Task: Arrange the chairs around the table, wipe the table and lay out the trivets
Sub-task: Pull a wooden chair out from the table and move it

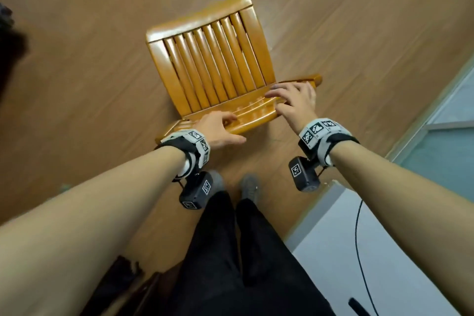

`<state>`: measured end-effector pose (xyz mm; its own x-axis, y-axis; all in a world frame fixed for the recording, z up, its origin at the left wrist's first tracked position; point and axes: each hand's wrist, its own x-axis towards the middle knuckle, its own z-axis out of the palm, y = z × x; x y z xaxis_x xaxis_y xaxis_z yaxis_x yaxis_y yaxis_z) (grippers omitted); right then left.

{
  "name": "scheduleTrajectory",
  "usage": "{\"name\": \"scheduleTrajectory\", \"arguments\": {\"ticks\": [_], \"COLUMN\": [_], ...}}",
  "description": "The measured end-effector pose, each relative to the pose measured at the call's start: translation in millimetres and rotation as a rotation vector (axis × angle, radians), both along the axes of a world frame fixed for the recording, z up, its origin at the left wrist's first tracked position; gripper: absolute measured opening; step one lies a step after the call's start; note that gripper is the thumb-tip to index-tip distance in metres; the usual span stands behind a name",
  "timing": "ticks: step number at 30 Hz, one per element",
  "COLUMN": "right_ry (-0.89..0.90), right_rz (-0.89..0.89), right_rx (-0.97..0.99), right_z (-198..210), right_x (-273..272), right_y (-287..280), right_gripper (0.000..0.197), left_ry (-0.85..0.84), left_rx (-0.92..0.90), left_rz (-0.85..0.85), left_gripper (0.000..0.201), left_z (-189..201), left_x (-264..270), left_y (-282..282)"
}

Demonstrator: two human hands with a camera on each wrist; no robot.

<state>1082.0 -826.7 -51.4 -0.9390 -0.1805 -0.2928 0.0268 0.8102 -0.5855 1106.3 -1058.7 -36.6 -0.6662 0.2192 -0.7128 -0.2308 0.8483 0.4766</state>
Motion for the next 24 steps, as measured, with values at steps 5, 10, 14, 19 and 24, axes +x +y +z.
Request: {"name": "scheduleTrajectory", "arguments": {"ticks": [5,10,14,19,24], "right_ry": [0.117,0.236,0.247,0.279,0.273], "right_rz": [0.306,0.36,0.383,0.402,0.388], "right_rx": [0.281,0.418,0.452,0.475,0.519], "right_z": [-3,5,25,44,48], "right_x": [11,-9,-30,-78,-118], "right_y": [12,0,-16,-37,-62], "right_gripper": [0.052,0.031,0.025,0.023,0.023], "left_ry": [0.147,0.165,0.214,0.27,0.313], "left_rx": [-0.228,-0.397,-0.463,-0.557,-0.625], "left_rz": [-0.388,-0.611,-0.606,-0.583,-0.628], "left_gripper": [0.063,0.038,0.03,0.012,0.015], "left_z": [6,21,48,76,80], "left_x": [2,-9,-31,-79,-127], "left_y": [-23,-23,-31,-47,-71]}}
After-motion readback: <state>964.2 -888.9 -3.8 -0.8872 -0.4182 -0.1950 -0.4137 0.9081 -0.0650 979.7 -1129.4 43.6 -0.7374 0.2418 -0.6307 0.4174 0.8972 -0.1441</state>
